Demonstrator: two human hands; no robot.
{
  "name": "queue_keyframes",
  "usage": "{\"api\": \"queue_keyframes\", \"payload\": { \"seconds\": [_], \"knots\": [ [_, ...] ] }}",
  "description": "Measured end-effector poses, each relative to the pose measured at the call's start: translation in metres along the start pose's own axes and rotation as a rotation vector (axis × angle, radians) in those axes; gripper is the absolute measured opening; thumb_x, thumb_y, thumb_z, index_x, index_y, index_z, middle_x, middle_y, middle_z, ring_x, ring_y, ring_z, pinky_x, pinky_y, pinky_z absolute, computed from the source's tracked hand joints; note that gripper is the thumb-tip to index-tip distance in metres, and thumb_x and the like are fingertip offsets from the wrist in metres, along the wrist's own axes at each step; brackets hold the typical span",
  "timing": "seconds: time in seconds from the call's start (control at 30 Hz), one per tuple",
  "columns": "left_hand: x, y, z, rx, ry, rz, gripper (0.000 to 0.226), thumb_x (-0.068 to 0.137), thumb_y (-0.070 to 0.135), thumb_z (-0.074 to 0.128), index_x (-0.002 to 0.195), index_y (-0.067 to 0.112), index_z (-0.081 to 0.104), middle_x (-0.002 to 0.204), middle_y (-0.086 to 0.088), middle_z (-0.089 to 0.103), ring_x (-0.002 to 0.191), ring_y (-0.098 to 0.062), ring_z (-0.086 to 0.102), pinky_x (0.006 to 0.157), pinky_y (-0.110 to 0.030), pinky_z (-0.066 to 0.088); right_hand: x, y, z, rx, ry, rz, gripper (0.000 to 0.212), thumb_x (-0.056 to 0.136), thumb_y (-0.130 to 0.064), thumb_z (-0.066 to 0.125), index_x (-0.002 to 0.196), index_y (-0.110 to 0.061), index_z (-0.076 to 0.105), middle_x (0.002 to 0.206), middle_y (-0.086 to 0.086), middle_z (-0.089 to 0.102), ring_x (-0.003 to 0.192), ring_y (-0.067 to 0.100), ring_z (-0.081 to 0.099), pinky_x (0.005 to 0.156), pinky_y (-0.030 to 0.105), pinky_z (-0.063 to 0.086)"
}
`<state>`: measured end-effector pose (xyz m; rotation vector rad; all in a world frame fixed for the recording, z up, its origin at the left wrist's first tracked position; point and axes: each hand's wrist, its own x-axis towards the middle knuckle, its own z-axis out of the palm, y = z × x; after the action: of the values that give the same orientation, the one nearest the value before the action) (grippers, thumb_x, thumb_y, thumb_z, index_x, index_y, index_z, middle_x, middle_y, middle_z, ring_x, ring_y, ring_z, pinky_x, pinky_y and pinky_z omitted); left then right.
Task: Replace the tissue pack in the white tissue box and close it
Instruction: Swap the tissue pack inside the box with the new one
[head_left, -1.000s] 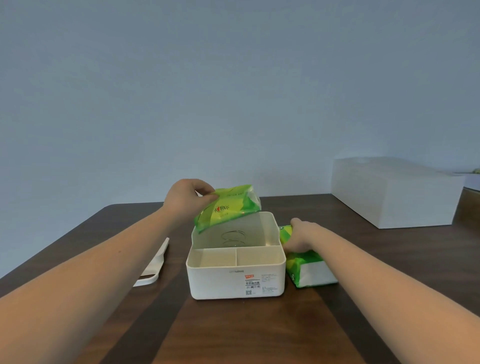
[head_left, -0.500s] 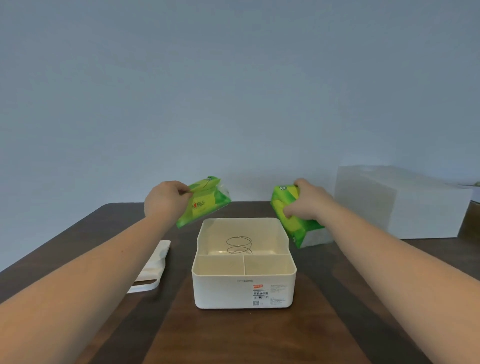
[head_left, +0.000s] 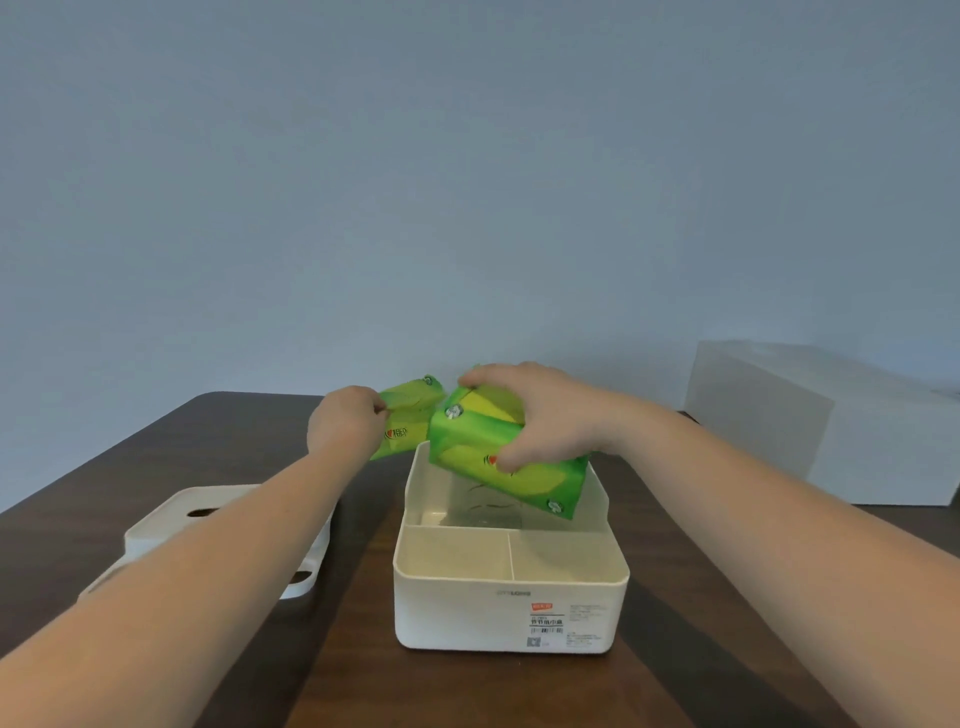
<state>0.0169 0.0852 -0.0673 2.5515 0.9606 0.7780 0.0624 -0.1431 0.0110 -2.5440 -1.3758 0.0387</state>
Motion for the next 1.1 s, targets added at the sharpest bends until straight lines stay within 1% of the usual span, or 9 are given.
{"api": "queue_keyframes", "payload": {
  "seconds": [0.07, 0.17, 0.27, 0.37, 0.53, 0.73, 0.87, 1.0, 1.1],
  "knots": [
    [0.005, -0.002, 0.008, 0.024, -0.047, 0.015, 0.024, 0.091, 0.017, 0.054, 0.099, 0.012, 0.076, 0.105, -0.01, 0.073, 0.089, -0.028, 0.061, 0.071, -0.031, 0.046, 0.003, 0.0, 0.004, -0.069, -0.112, -0.07, 0.09, 0.07, -0.027, 0.078, 0.144, -0.045, 0.03, 0.138, 0.006, 0.043, 0.127, 0.027, 0.042, 0.105, 0.044, 0.041],
    [0.009, -0.006, 0.023, 0.056, -0.119, 0.065, 0.023, 0.091, 0.021, 0.057, 0.106, 0.018, 0.075, 0.113, -0.005, 0.072, 0.106, -0.027, 0.063, 0.083, -0.034, 0.051, 0.006, 0.004, 0.013, -0.17, -0.243, -0.138, 0.089, 0.072, -0.03, 0.078, 0.143, -0.049, 0.027, 0.141, 0.001, 0.04, 0.13, 0.024, 0.038, 0.105, 0.048, 0.039],
    [0.009, -0.012, 0.033, 0.094, -0.183, 0.107, 0.029, 0.091, 0.021, 0.054, 0.116, 0.022, 0.07, 0.121, -0.003, 0.068, 0.111, -0.026, 0.062, 0.087, -0.036, 0.051, 0.01, 0.012, 0.028, -0.224, -0.304, -0.159, 0.088, 0.074, -0.033, 0.075, 0.141, -0.054, 0.022, 0.145, -0.002, 0.035, 0.133, 0.024, 0.033, 0.105, 0.051, 0.037],
    [0.008, -0.017, 0.034, 0.11, -0.196, 0.129, 0.038, 0.09, 0.02, 0.054, 0.127, 0.026, 0.062, 0.13, -0.001, 0.063, 0.118, -0.025, 0.058, 0.088, -0.037, 0.05, 0.012, 0.017, 0.034, -0.151, -0.314, -0.163, 0.084, 0.075, -0.036, 0.075, 0.142, -0.052, 0.027, 0.148, -0.004, 0.034, 0.136, 0.021, 0.032, 0.11, 0.046, 0.036],
    [0.008, -0.019, 0.023, 0.076, -0.168, 0.156, 0.045, 0.089, 0.026, 0.057, 0.133, 0.027, 0.055, 0.138, 0.002, 0.057, 0.126, -0.022, 0.053, 0.095, -0.038, 0.048, 0.013, 0.013, 0.028, -0.105, -0.258, -0.18, 0.075, 0.076, -0.045, 0.075, 0.141, -0.044, 0.038, 0.15, -0.011, 0.036, 0.136, 0.011, 0.032, 0.104, 0.025, 0.03],
    [-0.002, -0.029, -0.004, 0.062, -0.16, 0.161, 0.038, 0.091, 0.032, 0.054, 0.128, 0.025, 0.059, 0.126, 0.003, 0.065, 0.116, -0.02, 0.059, 0.09, -0.036, 0.051, 0.013, -0.013, 0.026, -0.006, -0.168, -0.135, 0.052, 0.086, -0.055, 0.058, 0.134, -0.036, 0.052, 0.146, -0.012, 0.045, 0.134, 0.011, 0.04, 0.108, 0.032, 0.035],
    [-0.011, -0.049, -0.028, 0.058, -0.139, 0.09, 0.038, 0.091, 0.033, 0.051, 0.126, 0.024, 0.061, 0.127, 0.003, 0.065, 0.118, -0.022, 0.059, 0.094, -0.037, 0.051, 0.016, -0.034, 0.029, 0.061, -0.061, -0.13, 0.044, 0.091, -0.051, 0.053, 0.127, -0.027, 0.06, 0.133, -0.008, 0.058, 0.124, 0.012, 0.05, 0.099, 0.028, 0.04],
    [-0.016, -0.083, -0.051, 0.112, -0.132, 0.004, 0.041, 0.093, 0.032, 0.046, 0.131, 0.021, 0.056, 0.129, -0.001, 0.063, 0.117, -0.024, 0.059, 0.09, -0.037, 0.051, 0.028, -0.057, 0.039, 0.067, 0.01, -0.109, 0.039, 0.092, -0.048, 0.053, 0.12, -0.023, 0.064, 0.124, -0.005, 0.064, 0.117, 0.016, 0.056, 0.101, 0.036, 0.045],
    [-0.021, -0.113, -0.061, 0.142, -0.16, -0.102, 0.048, 0.094, 0.037, 0.044, 0.137, 0.017, 0.048, 0.133, -0.004, 0.059, 0.117, -0.027, 0.058, 0.089, -0.038, 0.049, 0.038, -0.078, 0.05, 0.058, 0.058, -0.098, 0.037, 0.093, -0.045, 0.051, 0.121, -0.024, 0.063, 0.122, -0.004, 0.065, 0.115, 0.018, 0.057, 0.098, 0.036, 0.047]
  ]
}}
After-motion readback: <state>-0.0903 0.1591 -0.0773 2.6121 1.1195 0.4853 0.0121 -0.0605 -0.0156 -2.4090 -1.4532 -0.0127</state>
